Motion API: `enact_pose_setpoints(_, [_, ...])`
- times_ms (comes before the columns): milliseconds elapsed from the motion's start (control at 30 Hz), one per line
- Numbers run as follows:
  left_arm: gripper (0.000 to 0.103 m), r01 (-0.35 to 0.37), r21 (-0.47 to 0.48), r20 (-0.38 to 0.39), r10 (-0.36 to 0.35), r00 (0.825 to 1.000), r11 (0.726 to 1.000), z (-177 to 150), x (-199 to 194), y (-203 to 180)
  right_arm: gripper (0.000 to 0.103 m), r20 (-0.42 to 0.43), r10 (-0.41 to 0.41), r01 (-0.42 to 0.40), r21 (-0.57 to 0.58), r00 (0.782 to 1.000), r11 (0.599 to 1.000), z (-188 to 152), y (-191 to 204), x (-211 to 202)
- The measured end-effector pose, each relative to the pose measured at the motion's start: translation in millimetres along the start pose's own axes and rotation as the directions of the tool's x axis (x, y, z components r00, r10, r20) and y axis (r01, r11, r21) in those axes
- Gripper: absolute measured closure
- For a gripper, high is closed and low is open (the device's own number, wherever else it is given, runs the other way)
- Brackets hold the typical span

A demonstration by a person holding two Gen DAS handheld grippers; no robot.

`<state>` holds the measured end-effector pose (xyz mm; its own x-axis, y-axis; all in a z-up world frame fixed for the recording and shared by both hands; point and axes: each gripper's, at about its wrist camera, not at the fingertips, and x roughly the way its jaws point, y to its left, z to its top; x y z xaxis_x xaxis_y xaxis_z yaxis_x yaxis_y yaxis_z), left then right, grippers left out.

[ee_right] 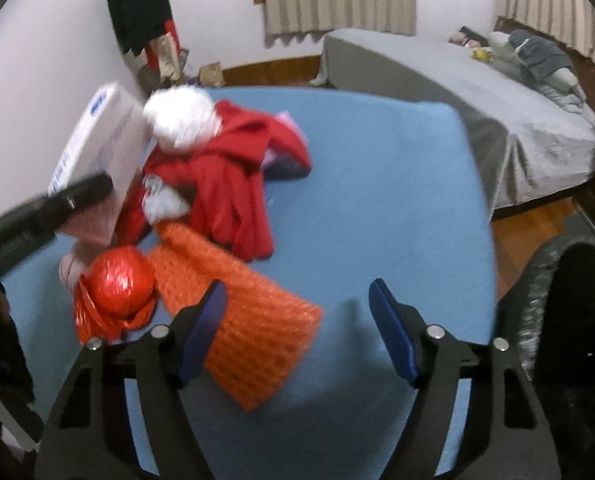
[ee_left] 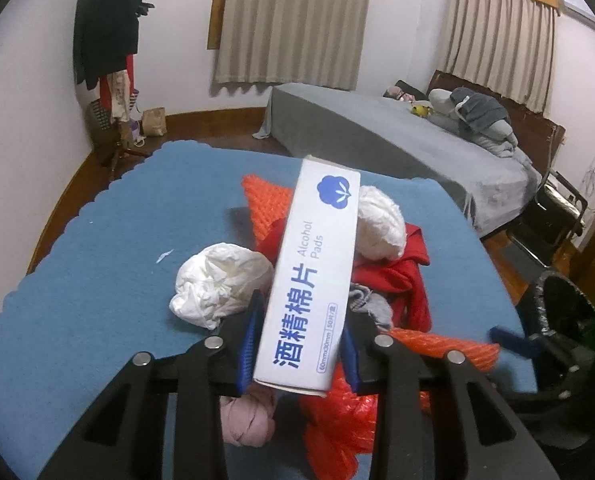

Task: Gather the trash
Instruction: 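Grasp the white alcohol-pad box with the left tool while the right tool grasps the orange mesh net, then carry the box and net over the bin and open both tools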

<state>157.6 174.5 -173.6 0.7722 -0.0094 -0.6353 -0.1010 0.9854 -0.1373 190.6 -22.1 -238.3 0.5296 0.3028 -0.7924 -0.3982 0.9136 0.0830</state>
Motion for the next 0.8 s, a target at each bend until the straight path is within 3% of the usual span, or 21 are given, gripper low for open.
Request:
enact_pose_setpoints(200, [0.069, 0.014, 0.007, 0.009, -0.014, 1.0, 1.0, 2, -10, -4, 0.085, -0.036, 0.146, -0.146, 0.01, 0.989, 0.989, 2, 2, -1])
enact_pose_setpoints(367, [0.073, 0.009, 0.007, 0.018, -0.009, 1.0, 1.0, 4, -23, -11, 0.088, 0.002, 0.19, -0.19, -0.006, 0.982, 0.982, 6, 5, -30])
enact_pose_setpoints(800, [0.074, 0.061, 0.029, 0.102, -0.063, 0.993, 0.998, 13, -71, -41, 0.088, 0.167, 0.183, -0.19, 0.029, 0.969, 0.981, 6, -29, -134])
